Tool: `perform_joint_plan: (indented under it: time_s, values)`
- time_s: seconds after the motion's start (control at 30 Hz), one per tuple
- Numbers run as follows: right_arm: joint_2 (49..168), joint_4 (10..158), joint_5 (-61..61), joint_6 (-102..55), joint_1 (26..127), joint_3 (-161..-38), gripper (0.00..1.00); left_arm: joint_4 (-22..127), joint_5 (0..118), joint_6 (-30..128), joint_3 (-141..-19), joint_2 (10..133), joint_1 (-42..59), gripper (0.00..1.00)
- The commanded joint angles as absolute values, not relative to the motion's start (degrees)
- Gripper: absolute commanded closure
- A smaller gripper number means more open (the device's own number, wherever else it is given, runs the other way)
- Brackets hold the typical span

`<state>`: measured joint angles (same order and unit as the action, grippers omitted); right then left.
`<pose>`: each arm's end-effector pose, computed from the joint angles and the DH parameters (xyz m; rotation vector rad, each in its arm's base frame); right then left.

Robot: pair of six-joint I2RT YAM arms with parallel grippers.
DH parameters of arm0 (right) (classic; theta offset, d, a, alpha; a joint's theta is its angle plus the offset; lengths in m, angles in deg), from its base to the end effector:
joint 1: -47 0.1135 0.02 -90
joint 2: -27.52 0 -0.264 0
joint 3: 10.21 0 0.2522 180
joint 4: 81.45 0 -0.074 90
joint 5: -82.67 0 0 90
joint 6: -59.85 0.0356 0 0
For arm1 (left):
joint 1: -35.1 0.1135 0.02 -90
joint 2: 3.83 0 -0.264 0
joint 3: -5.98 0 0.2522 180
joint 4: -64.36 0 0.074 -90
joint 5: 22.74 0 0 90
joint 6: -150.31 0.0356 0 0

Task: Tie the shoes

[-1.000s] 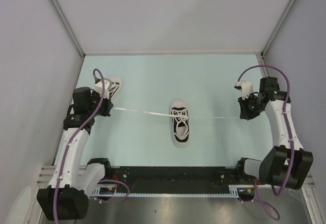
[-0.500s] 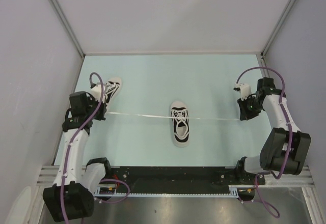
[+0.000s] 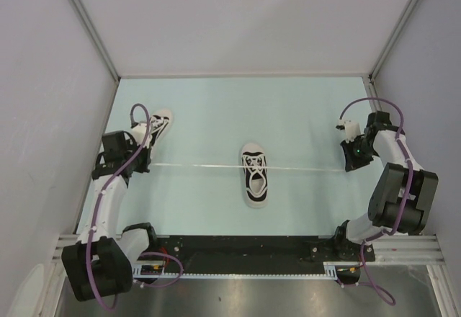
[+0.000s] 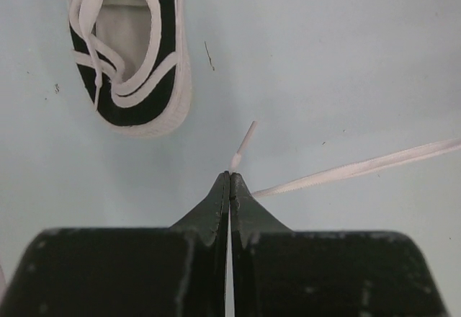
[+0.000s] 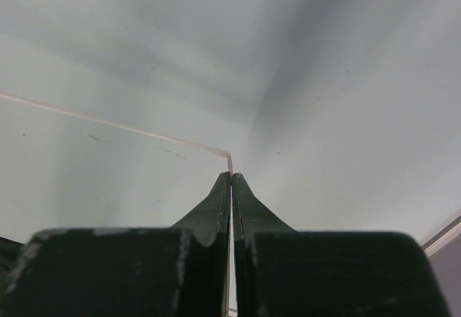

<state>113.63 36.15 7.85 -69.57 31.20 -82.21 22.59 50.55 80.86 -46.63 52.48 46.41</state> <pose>0.2642 -0.0651 0.2100 -0.6176 2.7378 0.1775 0.1991 0.0294 0.2398 0.3258 2.3004 -0.0669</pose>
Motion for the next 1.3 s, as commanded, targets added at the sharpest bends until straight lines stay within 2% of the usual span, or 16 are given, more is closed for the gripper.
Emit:
perform_joint_plan:
  time_s: [0.0, 0.33, 0.53, 0.73, 0.93, 1.13, 1.27]
  values:
    - [114.4, 39.9, 4.3, -69.4, 30.0, -82.3, 1.0, 25.8, 51.0, 82.1, -46.2, 52.9, 48.8, 1.0]
    - [107.5, 36.6, 7.8, -72.2, 26.0, -83.0, 1.0, 20.9, 46.3, 82.2, -57.2, 52.4, 52.9, 1.0]
    - [103.8, 35.7, 8.4, -73.7, 24.7, -83.1, 1.0, 18.5, 44.4, 82.8, -58.3, 52.2, 52.9, 1.0]
    - [106.4, 34.1, 9.6, -73.4, 28.7, -83.1, 1.0, 15.8, 40.2, 85.3, -55.7, 52.2, 50.4, 1.0]
    - [112.9, 35.3, 6.9, -69.2, 39.5, -83.1, 1.0, 18.9, 47.5, 85.8, -50.2, 56.2, 43.1, 1.0]
    - [120.8, 38.4, 4.4, -67.4, 42.2, -83.1, 1.0, 24.8, 53.2, 87.2, -45.8, 62.9, 38.7, 1.0]
    - [124.3, 37.7, 4.5, -67.4, 42.9, -83.2, 1.0, 25.0, 52.6, 89.1, -45.7, 67.9, 38.2, 1.0]
